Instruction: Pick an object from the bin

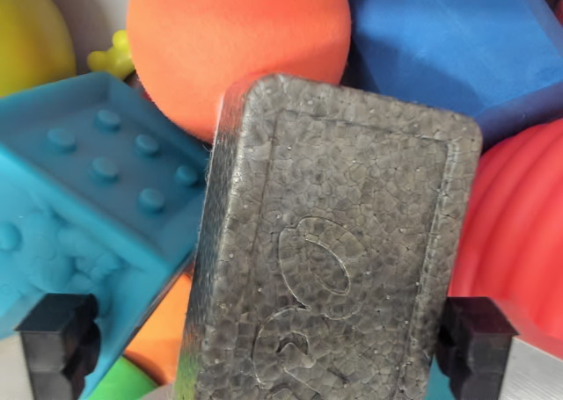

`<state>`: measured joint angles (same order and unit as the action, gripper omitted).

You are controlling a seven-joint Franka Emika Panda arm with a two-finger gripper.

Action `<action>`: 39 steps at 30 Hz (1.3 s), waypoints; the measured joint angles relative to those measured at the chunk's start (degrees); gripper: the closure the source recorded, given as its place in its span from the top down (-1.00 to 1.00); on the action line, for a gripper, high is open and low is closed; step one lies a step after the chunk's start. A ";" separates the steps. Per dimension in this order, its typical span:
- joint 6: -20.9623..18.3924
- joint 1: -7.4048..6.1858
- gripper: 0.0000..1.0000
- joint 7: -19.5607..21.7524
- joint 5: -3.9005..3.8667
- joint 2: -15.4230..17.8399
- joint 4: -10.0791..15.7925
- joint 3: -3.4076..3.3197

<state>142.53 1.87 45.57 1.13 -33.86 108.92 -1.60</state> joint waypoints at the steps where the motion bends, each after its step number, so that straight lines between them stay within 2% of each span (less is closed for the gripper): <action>1: 0.00 0.00 -1.00 0.00 0.00 -0.02 0.00 0.00; 30: -0.04 0.09 -1.00 -0.02 0.00 0.06 -0.05 -0.02; 39: -1.30 0.08 -1.00 -0.02 0.00 1.58 0.04 -0.02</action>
<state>141.23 1.95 45.56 1.13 -32.28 108.96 -1.63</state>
